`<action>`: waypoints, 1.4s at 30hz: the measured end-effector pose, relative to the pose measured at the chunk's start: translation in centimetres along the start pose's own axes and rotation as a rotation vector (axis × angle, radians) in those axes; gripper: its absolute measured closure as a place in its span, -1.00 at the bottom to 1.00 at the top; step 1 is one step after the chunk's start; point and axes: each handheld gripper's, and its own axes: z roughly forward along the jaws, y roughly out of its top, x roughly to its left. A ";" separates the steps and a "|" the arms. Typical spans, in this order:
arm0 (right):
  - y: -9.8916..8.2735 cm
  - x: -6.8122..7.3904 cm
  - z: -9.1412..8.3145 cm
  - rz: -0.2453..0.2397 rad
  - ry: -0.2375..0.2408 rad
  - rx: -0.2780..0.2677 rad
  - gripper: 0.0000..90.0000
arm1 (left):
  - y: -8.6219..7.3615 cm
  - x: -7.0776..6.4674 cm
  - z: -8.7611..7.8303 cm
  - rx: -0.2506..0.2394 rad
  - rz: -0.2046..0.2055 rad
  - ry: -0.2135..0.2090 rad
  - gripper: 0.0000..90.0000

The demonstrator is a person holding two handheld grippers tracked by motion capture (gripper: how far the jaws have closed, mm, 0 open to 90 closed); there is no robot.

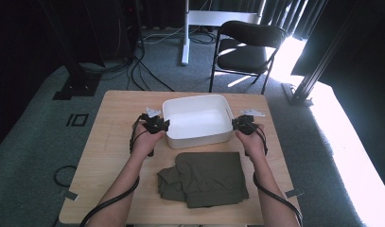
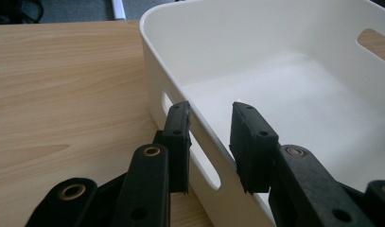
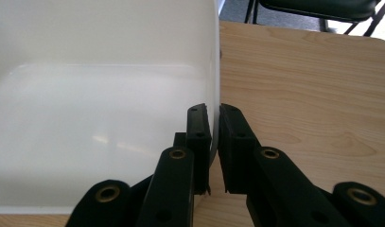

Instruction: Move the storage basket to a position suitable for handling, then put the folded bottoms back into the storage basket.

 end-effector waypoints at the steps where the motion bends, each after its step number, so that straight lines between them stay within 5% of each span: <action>1: -0.1 -0.2 -0.1 0.003 -0.003 0.000 0.86 | 0.2 -0.2 0.2 0.004 0.006 -0.001 0.57; 11: -0.9 -2.1 -1.2 0.074 -0.019 -0.009 0.86 | 1.0 -1.7 1.9 0.003 0.029 -0.029 0.59; 30: -2.0 -3.8 -2.9 0.118 -0.067 -0.012 0.81 | 2.1 -3.0 3.9 0.008 0.050 -0.081 0.61; 35: -2.0 -3.9 -2.7 0.067 -0.019 -0.047 0.33 | 2.1 -1.9 3.7 0.006 0.069 -0.109 0.24; 40: -1.6 -4.1 -2.8 0.052 -0.027 -0.066 0.23 | 2.0 -1.5 3.2 0.015 0.078 -0.131 -0.07; 41: -1.2 -4.1 -3.2 0.063 0.019 -0.055 -0.05 | 2.0 -1.4 3.0 0.020 0.074 -0.136 -0.25; 42: -1.2 -4.1 -3.2 0.063 0.019 -0.055 -0.05 | 2.0 -1.4 2.7 0.017 0.075 -0.139 -0.25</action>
